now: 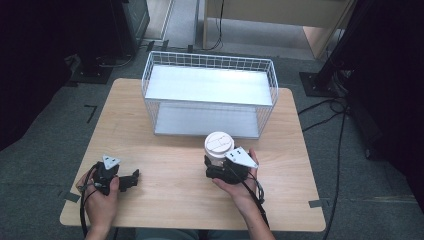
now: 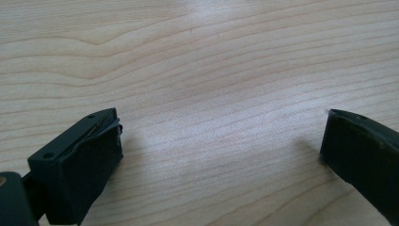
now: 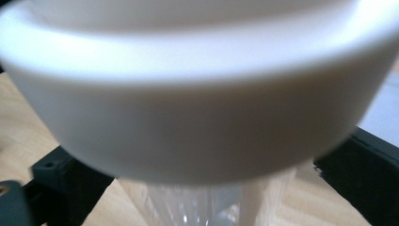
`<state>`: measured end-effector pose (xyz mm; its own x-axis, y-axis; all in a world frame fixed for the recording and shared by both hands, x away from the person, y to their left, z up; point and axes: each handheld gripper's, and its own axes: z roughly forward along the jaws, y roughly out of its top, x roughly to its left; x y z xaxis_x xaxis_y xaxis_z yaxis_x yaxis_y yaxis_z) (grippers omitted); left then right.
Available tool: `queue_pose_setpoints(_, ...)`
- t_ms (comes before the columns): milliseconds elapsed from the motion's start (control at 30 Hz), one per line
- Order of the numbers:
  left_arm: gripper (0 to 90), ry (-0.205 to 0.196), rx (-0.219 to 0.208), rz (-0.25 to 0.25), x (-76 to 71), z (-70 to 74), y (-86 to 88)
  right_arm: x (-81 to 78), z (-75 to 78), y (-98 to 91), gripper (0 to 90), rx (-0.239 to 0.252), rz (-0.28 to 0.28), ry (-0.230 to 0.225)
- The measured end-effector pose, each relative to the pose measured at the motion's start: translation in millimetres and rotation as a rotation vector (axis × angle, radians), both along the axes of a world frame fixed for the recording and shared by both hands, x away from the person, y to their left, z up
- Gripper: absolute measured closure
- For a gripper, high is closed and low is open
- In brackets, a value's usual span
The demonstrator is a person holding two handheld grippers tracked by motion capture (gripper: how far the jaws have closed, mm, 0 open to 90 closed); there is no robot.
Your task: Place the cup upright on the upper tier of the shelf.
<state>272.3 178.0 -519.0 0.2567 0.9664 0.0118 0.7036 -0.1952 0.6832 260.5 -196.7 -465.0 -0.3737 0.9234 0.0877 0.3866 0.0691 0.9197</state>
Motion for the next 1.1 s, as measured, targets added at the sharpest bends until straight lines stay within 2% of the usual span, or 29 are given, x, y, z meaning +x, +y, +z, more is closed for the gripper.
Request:
queue_pose_setpoints(33, 0.0, 0.0, 0.0, 0.0, 0.0, 0.0, 0.0, 0.0, 0.0, 0.0, 7.6, 0.0, 0.0, 0.0)
queue_pose_setpoints(100, 0.0, 0.0, 0.0, 0.0, 0.0, 0.0, 0.0, -2.4, 1.9, 3.0, 15.2, -0.009, -0.002, -0.037)
queue_pose_setpoints(367, 0.0, 0.0, -0.001, 0.0, 0.0, 0.0, 0.0, -3.4, 6.1, 5.5, 15.5, -0.02, -0.016, -0.058)
queue_pose_setpoints(467, 0.0, 0.0, 0.0, 0.0, 0.0, 0.0, 0.0, -3.6, 9.3, 4.4, 15.6, -0.007, -0.024, -0.072)
queue_pose_setpoints(667, 0.0, 0.0, -0.001, 0.0, 0.0, 0.0, 0.0, -2.0, 26.0, 3.1, 15.6, 0.015, -0.032, -0.089)
queue_pose_setpoints(733, 0.0, 0.0, -0.001, 0.0, 0.0, 0.0, 0.0, -1.1, 35.1, 3.5, 15.7, 0.009, -0.024, -0.105)
queue_pose_setpoints(1100, 0.0, 0.0, 0.001, -0.001, 0.1, 0.1, 0.2, 3.7, 60.6, 7.4, 15.6, 0.01, -0.025, -0.141)
